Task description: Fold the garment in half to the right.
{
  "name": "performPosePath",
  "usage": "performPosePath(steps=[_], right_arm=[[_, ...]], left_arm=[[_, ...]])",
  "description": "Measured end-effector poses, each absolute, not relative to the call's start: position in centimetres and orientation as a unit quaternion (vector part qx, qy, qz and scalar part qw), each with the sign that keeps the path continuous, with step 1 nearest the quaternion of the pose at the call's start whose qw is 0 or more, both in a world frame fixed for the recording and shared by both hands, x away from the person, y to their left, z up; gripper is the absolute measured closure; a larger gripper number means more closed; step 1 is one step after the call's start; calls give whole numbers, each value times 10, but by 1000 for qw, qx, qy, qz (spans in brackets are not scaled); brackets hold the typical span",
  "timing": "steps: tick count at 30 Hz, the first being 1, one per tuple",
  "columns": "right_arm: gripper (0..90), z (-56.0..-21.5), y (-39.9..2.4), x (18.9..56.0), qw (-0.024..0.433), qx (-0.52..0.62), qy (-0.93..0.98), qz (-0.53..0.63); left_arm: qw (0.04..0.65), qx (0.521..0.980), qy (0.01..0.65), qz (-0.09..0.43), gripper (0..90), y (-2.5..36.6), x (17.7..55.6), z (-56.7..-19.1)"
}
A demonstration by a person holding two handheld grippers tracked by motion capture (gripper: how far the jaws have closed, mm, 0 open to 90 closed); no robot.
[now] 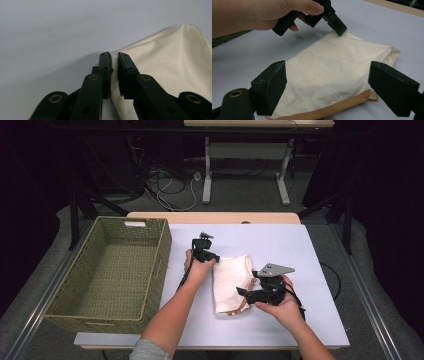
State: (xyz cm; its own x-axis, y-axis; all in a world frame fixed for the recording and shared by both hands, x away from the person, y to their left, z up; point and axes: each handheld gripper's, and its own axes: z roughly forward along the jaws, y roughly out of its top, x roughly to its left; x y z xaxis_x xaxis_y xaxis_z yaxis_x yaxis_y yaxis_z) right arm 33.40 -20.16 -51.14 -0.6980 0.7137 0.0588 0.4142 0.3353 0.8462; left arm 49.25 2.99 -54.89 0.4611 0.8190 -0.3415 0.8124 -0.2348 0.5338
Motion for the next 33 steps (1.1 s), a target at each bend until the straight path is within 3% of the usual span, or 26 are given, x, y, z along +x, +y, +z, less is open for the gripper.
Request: performPosePath(steps=[15,33], right_arm=[[126,-514,-197,334,156,336,811,453],[252,-506,-170,342,171,224,865,416]], left_arm=[[335,794,506,43,862,38,487,-532],[352,779,512,82,863,52,499,-519]])
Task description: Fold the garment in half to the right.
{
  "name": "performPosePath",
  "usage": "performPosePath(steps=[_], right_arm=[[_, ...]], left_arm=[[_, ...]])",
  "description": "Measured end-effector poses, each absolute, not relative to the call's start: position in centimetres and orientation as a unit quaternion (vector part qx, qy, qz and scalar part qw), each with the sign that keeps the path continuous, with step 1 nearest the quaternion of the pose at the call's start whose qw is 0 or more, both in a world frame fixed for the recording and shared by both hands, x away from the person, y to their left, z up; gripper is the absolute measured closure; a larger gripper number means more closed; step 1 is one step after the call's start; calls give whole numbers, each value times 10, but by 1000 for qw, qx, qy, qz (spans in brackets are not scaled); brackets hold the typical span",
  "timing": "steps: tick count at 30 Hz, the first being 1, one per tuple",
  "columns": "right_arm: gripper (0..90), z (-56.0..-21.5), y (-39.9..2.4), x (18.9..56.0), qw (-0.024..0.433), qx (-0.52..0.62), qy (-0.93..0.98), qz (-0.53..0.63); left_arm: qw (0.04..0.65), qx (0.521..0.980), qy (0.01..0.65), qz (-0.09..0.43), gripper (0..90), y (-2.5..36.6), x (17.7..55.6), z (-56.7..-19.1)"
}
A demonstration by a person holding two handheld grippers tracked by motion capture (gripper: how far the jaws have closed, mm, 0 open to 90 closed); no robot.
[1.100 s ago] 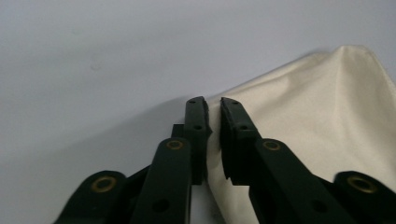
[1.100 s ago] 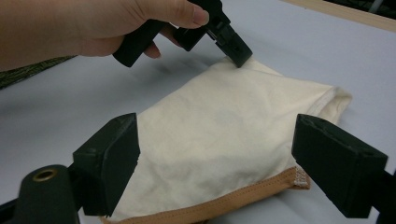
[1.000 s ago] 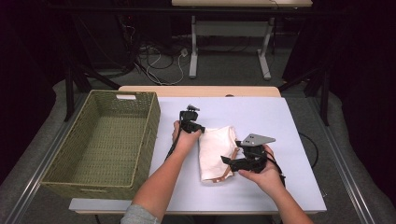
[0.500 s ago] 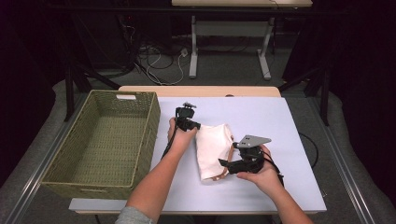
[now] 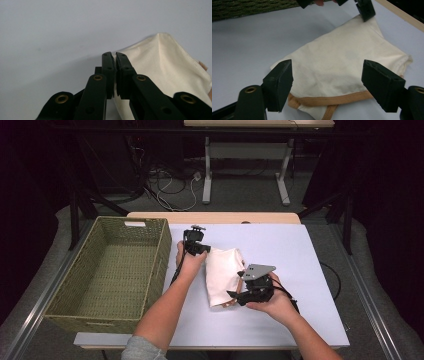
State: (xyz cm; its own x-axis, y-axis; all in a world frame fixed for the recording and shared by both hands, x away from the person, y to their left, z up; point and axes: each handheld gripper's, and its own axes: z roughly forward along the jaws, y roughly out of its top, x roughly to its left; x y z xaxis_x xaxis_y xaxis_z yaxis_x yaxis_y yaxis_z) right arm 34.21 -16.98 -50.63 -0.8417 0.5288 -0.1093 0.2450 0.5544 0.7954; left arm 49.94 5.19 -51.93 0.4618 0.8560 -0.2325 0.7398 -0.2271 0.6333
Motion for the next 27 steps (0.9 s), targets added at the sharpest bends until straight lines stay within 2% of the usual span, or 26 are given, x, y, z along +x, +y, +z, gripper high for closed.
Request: performPosePath(steps=[3,5,9,21,27], right_arm=[[286,-503,-164,344,171,192,878,404],[346,-502,-160,345,168,174,887,393],[385,-500,-151,346,172,136,905,365],[443,-505,-132,350,163,92,929,319],[442,-512,-127,349,150,75,935,311]], left_arm=[[354,780,507,91,864,50,501,-517],[354,782,504,99,864,48,501,-516],[357,782,500,105,864,45,501,-513],[362,793,470,137,864,35,499,-508],[362,798,461,139,864,32,495,-508]])
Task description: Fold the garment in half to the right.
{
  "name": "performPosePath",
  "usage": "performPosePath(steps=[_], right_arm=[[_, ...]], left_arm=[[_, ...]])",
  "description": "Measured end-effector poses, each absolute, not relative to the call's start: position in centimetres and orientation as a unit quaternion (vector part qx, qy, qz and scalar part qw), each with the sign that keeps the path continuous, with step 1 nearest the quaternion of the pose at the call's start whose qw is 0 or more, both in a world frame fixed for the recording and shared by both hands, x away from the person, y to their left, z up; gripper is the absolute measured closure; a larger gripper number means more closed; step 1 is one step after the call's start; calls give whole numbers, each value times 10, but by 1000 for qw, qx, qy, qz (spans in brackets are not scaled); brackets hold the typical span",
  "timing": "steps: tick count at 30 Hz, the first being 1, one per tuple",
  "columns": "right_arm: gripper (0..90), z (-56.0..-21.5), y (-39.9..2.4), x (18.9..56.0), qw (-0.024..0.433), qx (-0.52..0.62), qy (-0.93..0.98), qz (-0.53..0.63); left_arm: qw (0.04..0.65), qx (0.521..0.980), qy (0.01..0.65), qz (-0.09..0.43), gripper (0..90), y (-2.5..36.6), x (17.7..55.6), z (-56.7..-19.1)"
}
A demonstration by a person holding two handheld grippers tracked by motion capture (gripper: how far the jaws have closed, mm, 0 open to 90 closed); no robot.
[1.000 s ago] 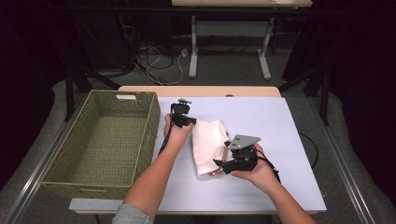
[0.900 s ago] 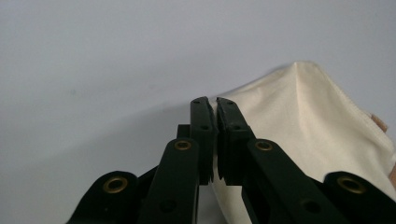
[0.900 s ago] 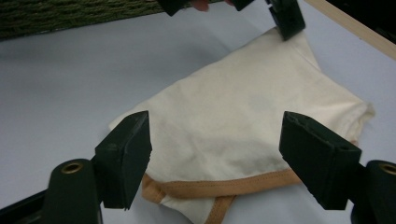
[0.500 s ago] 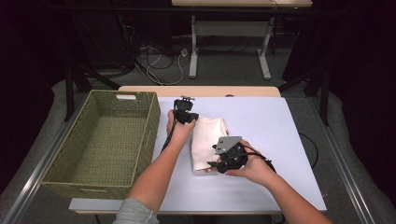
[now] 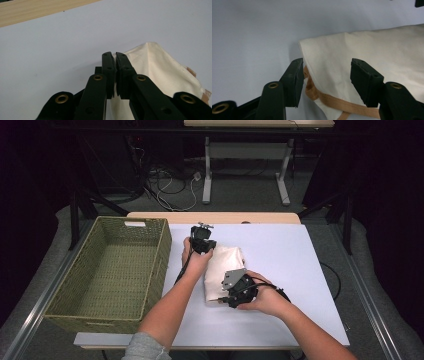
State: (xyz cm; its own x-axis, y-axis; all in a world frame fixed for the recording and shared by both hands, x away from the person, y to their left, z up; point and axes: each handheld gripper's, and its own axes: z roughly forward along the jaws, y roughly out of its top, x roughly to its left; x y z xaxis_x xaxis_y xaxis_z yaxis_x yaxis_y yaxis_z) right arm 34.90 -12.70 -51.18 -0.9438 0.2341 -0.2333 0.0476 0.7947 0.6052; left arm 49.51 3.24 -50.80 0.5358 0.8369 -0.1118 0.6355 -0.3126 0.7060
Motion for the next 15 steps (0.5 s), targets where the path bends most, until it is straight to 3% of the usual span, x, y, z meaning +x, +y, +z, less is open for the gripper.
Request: performPosePath(steps=[15], right_arm=[[454,-523,-118,349,137,57,943,297]], left_arm=[[362,799,460,141,864,37,490,-514]])
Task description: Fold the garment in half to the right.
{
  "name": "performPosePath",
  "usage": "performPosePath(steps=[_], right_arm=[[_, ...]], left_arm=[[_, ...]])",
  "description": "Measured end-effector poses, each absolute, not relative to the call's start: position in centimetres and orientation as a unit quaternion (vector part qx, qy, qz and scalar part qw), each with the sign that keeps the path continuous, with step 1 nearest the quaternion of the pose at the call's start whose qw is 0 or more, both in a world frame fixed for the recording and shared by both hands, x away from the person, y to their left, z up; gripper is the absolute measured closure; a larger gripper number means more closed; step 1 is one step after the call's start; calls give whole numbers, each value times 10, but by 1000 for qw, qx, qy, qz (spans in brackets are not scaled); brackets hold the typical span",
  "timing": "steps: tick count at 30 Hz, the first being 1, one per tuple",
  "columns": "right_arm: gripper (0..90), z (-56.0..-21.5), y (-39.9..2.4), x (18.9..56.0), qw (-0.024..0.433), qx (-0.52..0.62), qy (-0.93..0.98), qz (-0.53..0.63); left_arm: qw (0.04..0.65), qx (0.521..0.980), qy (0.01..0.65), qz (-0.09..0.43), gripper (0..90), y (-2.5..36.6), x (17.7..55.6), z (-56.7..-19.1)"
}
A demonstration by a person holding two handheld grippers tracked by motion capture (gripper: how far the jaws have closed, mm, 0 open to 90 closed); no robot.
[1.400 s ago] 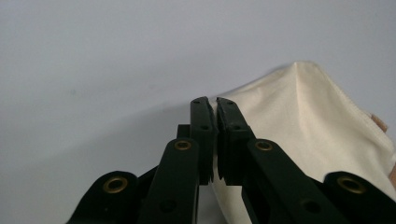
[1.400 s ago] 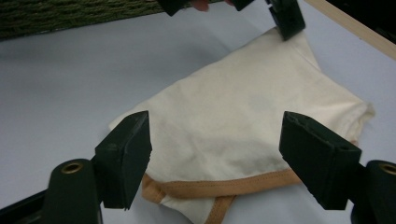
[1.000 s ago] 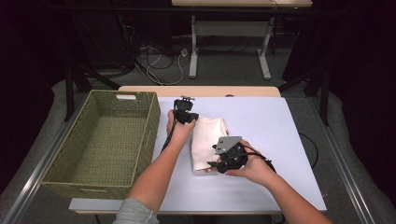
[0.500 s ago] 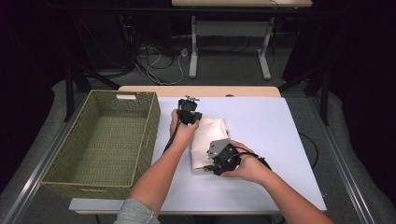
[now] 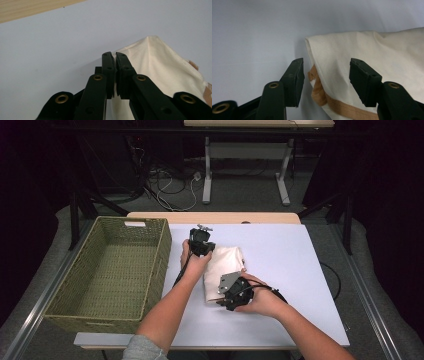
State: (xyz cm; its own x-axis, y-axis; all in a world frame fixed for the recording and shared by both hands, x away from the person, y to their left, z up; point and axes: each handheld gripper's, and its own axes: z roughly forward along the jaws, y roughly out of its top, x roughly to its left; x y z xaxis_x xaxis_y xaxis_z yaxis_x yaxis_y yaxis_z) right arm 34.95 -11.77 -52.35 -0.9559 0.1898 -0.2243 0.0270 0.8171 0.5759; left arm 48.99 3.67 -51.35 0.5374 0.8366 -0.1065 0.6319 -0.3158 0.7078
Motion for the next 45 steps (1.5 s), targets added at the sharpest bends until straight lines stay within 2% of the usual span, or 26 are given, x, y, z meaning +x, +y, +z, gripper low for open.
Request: performPosePath(steps=[11,27,35,45], right_arm=[[460,-530,-116,350,132,56,946,290],[541,-541,-110,353,113,56,955,267],[614,-543,-112,363,95,70,953,280],[743,-545,-112,365,109,65,950,284]], left_arm=[[366,796,461,141,864,39,487,-514],[364,797,461,141,864,41,484,-516],[364,798,459,140,864,41,482,-516],[364,799,458,140,864,42,481,-516]])
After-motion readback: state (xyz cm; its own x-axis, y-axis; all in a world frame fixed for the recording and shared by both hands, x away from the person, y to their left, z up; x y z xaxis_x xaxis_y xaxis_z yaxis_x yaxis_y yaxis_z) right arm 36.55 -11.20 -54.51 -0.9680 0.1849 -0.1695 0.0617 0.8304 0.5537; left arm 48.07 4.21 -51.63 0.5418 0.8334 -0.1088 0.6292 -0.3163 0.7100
